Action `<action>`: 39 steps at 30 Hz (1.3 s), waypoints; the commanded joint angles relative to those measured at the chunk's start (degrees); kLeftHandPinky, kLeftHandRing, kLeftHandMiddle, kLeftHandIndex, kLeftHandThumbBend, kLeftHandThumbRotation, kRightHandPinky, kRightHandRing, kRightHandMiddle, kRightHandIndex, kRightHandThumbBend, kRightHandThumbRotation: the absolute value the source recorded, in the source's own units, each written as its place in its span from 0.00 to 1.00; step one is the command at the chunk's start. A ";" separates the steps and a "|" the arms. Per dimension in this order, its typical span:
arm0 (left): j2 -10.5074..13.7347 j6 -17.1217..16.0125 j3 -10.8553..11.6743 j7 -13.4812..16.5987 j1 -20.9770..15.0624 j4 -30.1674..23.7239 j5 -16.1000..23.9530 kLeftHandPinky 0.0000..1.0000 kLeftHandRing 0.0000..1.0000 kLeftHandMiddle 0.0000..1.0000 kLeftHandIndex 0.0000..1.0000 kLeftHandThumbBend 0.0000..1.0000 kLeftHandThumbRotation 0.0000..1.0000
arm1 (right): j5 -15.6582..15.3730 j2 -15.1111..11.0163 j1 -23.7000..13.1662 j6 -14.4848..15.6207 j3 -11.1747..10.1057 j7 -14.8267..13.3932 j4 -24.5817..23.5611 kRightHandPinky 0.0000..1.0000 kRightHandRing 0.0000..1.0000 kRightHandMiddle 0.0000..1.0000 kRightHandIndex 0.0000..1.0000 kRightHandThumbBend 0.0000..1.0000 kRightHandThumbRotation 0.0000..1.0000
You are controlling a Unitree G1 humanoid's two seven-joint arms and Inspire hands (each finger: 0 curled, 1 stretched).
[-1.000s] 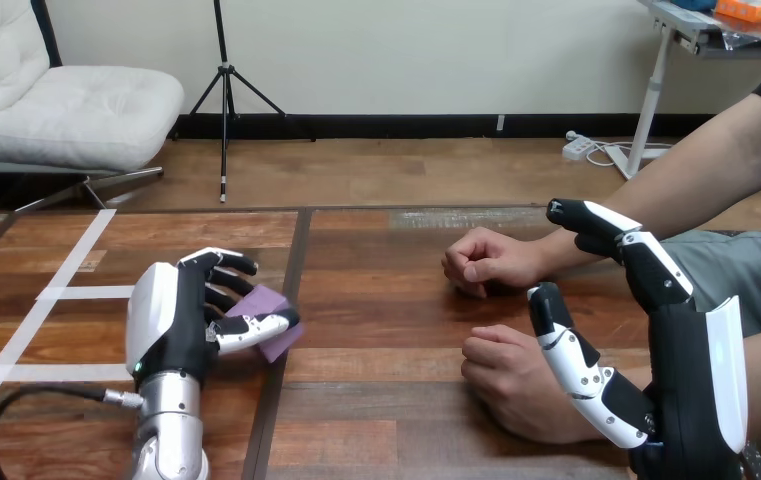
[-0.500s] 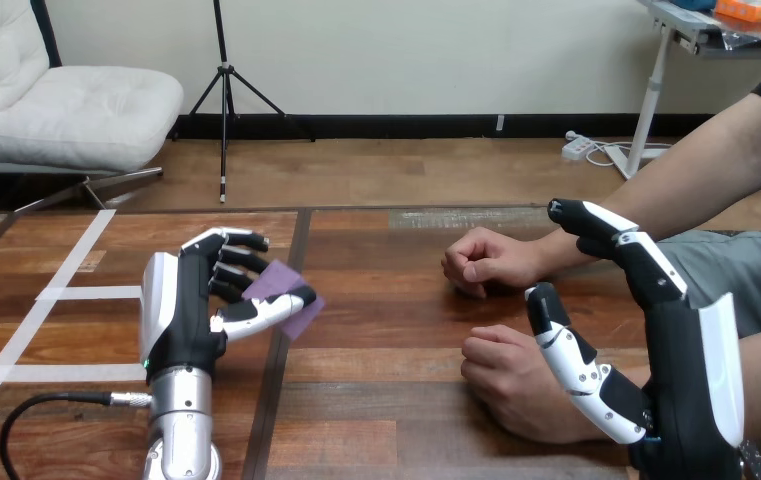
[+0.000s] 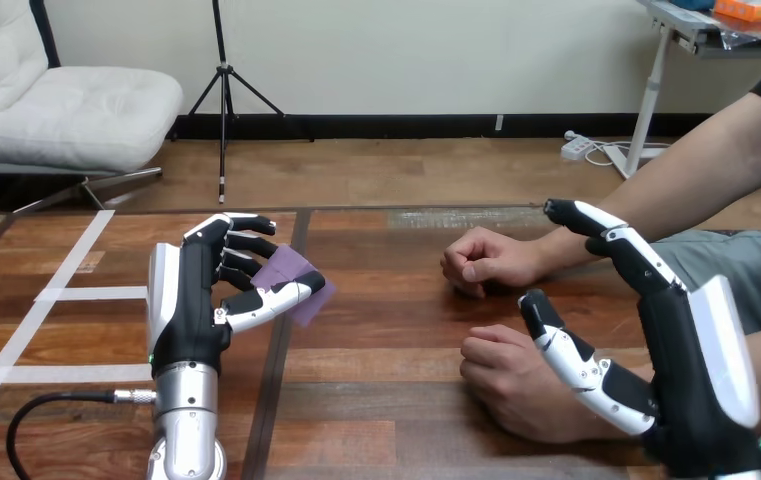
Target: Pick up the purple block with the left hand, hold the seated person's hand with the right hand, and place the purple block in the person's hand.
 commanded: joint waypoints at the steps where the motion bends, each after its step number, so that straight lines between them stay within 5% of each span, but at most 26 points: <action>1: 0.10 -1.13 1.07 -0.35 -0.18 -4.20 -0.54 0.39 0.43 0.50 0.57 0.73 0.00 | -2.49 -3.35 -1.39 3.69 -1.91 2.76 -5.19 0.85 0.89 0.89 0.88 0.58 0.52; 12: -0.23 -2.47 1.24 -0.92 2.06 -7.54 -0.29 0.36 0.42 0.50 0.57 0.74 0.01 | -14.04 -11.05 -2.22 14.94 -4.64 10.98 -9.98 0.94 0.93 0.94 0.93 0.66 0.34; 18: -0.39 -3.85 1.26 -1.30 3.30 -9.11 -0.23 0.36 0.41 0.50 0.56 0.74 0.02 | -16.37 -14.43 -3.33 18.44 -5.01 13.79 -9.77 0.94 0.92 0.91 0.91 0.74 0.22; 39: -1.73 -5.26 2.45 -3.11 8.07 -15.78 -0.42 0.39 0.43 0.50 0.56 0.75 0.02 | -20.54 -23.00 -7.07 29.00 -2.70 26.66 -9.84 0.99 0.92 0.89 0.88 0.81 0.22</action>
